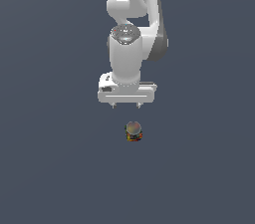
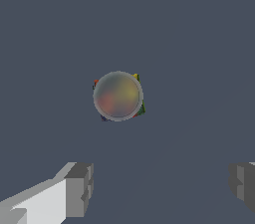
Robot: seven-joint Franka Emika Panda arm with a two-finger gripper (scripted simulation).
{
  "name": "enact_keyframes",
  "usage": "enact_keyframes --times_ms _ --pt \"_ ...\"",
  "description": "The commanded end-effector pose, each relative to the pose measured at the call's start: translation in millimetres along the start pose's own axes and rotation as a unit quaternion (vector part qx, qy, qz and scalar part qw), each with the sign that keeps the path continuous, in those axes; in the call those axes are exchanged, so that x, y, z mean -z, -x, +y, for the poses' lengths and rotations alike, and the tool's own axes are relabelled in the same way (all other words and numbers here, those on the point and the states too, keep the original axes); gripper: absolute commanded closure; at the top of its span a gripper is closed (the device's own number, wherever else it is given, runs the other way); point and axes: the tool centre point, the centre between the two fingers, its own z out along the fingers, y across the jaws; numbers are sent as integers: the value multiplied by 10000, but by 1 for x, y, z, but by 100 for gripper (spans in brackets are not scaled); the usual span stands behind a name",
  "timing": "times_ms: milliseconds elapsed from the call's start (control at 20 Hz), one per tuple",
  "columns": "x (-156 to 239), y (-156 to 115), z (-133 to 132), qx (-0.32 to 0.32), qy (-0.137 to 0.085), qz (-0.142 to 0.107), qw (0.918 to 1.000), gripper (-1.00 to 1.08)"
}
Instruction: Pick up the object and move it to a goal position.
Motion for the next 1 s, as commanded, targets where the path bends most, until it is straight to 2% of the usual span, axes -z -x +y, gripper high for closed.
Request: enact_keyframes --times_ms 0,450,950 --pt "0 0 0 0 0 0 10000 -92" --pt "-6 4 -18 261 -58 -25 9996 -92" --pt "-13 -3 -20 340 -51 -43 9994 -92"
